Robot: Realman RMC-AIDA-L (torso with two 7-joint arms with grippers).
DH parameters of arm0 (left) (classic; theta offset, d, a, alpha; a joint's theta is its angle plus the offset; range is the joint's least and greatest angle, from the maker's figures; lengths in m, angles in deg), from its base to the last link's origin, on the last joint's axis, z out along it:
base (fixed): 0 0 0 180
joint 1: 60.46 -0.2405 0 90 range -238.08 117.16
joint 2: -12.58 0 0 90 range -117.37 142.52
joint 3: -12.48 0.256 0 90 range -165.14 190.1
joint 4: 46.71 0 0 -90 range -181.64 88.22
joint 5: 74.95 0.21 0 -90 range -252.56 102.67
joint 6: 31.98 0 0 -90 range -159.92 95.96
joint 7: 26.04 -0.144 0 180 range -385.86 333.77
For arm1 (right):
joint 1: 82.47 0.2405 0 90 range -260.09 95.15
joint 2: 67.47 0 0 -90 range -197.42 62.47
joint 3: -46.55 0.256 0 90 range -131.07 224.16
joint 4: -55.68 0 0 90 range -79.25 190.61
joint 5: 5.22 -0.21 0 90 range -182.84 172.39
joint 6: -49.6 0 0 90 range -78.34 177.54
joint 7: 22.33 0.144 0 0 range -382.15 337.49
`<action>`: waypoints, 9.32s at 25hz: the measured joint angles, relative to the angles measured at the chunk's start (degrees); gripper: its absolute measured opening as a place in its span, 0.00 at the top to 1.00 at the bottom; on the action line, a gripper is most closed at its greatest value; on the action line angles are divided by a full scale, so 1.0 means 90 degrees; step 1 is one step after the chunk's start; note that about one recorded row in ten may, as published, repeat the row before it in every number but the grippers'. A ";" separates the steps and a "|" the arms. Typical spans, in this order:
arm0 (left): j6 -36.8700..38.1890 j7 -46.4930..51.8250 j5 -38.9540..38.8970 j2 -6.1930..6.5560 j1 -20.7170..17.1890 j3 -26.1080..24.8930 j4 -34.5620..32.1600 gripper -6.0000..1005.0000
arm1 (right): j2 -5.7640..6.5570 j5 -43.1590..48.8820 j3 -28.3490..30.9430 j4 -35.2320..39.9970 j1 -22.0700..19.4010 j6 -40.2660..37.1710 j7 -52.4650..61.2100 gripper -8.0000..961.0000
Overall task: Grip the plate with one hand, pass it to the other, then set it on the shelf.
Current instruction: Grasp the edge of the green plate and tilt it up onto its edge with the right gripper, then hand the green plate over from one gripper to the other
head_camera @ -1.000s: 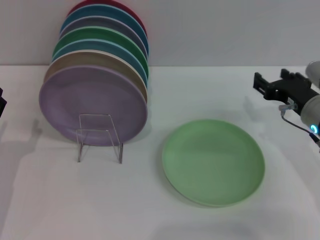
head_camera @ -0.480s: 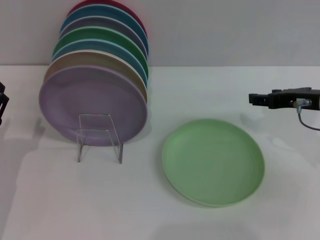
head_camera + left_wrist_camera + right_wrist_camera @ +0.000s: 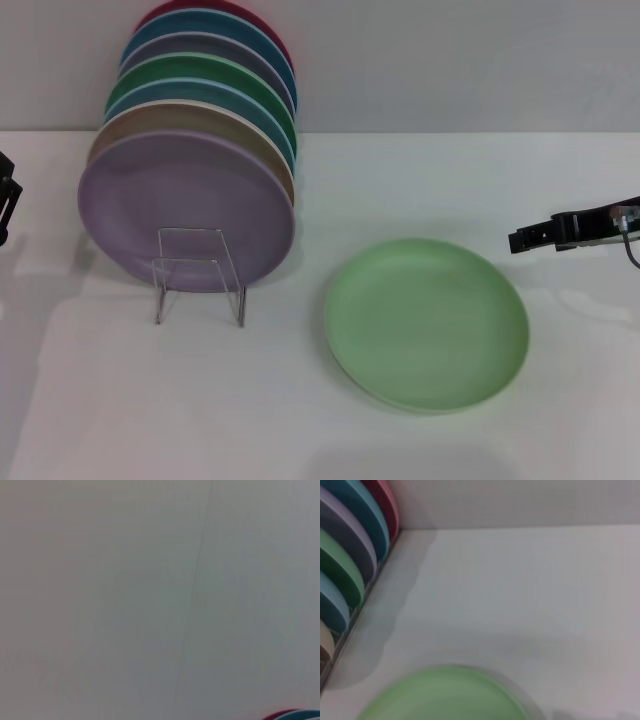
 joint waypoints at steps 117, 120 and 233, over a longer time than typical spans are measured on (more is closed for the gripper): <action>0.0218 0.0016 0.0001 0.0020 -0.0059 -0.0148 0.0095 0.20 | -0.0095 0.0428 -0.0066 0.0784 0.0380 -0.0304 0.0007 0.97; 0.0261 0.0016 0.0000 0.0020 -0.0075 -0.0148 0.0099 0.20 | -0.0147 0.0445 -0.0066 0.0345 0.0193 -0.0311 0.0005 0.97; 0.1390 -0.0053 0.0053 -0.0039 -0.0728 0.1989 0.0468 0.20 | -0.0259 0.0308 -0.7845 0.3768 -0.2812 -1.6620 0.1106 0.97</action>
